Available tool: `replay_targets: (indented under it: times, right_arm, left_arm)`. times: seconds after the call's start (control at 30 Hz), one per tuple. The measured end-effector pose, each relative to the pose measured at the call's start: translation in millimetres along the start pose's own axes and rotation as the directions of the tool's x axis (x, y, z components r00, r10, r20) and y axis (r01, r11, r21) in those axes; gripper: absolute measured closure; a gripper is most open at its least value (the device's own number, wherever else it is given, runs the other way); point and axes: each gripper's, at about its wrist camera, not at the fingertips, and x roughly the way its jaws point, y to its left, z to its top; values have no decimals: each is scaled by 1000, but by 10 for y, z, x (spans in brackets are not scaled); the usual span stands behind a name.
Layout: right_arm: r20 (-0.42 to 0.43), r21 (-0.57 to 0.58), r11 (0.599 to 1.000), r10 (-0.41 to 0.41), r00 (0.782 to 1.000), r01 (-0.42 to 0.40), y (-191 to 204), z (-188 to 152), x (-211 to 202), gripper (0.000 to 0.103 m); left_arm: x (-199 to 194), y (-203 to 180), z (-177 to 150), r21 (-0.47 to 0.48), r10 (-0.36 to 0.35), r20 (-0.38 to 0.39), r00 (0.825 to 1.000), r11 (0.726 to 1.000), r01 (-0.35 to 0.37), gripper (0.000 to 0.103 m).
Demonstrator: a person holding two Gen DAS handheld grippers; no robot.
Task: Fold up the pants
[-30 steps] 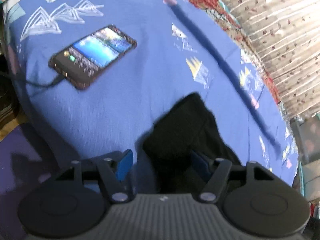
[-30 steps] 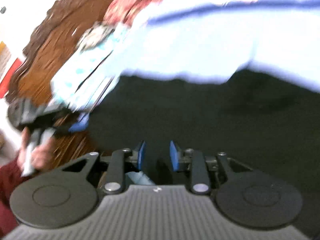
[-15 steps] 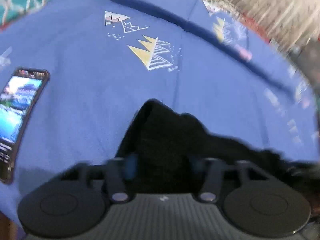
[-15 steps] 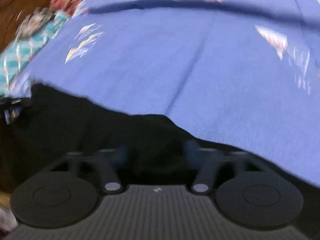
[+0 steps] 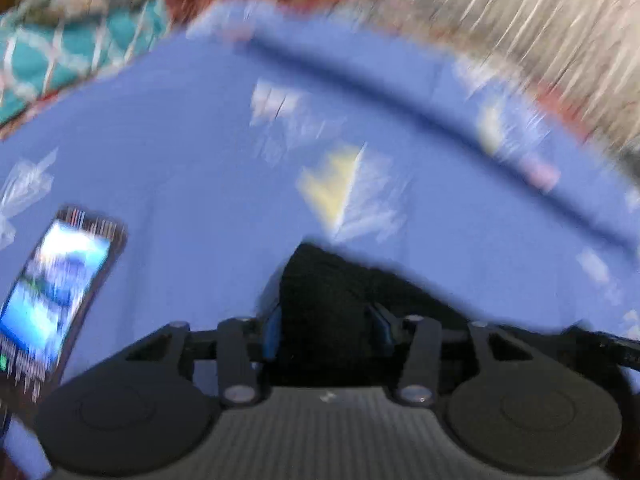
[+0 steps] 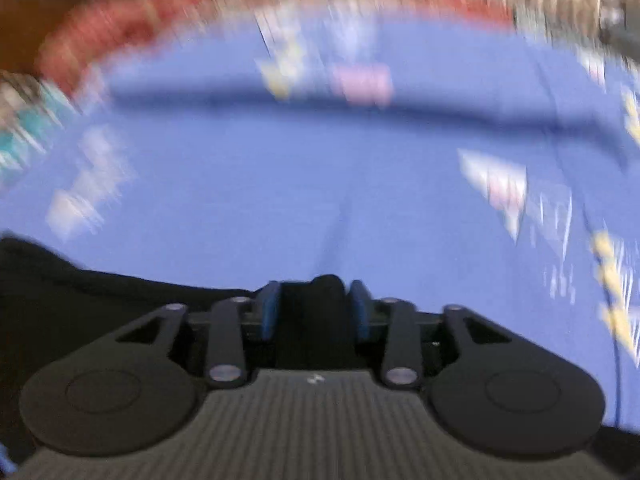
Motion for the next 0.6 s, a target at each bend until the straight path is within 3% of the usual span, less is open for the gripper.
replay_targets:
  times: [0.07, 0.1, 0.17, 0.27, 0.33, 0.43, 0.47, 0.5, 0.57, 0.6]
  right_arm:
    - [82, 46, 997, 53, 995, -57, -152, -122, -274, 62]
    - [117, 65, 994, 83, 990, -91, -195, -153, -432, 59]
    - [158, 74, 978, 183, 970, -197, -233, -133, -672, 58]
    - [93, -19, 909, 416, 904, -416, -52, -299, -912, 58]
    - [14, -109, 870, 484, 875, -480, 132, -487, -962, 55]
    - [-63, -230, 866, 442, 895, -444, 411, -770, -891, 51]
    - [-94, -221, 871, 429, 898, -439, 466, -841, -817, 55]
    - [-109, -205, 873, 430, 896, -443, 493, -821, -755, 93]
    - [-84, -199, 861, 460, 884, -468, 535, -814, -834, 96]
    - [-79, -216, 839, 496, 865, -500, 551, -822, -950, 96]
  left_arm:
    - [-205, 124, -53, -48, -68, 42, 997, 996, 70, 54]
    - [-332, 192, -66, -63, -87, 64, 994, 994, 91, 46]
    - [-649, 318, -126, -110, -90, 130, 987, 988, 105, 40]
    - [-966, 483, -227, -147, -114, 141, 983, 980, 135, 37]
    - [-1064, 518, -367, -165, -141, 110, 984, 974, 158, 28]
    - [-1029, 466, -539, -161, -152, 33, 988, 975, 156, 23]
    - [-1005, 437, -601, -170, -158, 8, 987, 973, 157, 23]
    - [-961, 439, -654, -193, -171, -19, 985, 967, 164, 23]
    - [-859, 452, -784, -263, -218, -64, 974, 945, 195, 23]
    - [-819, 468, -823, -294, -237, -75, 968, 933, 206, 22]
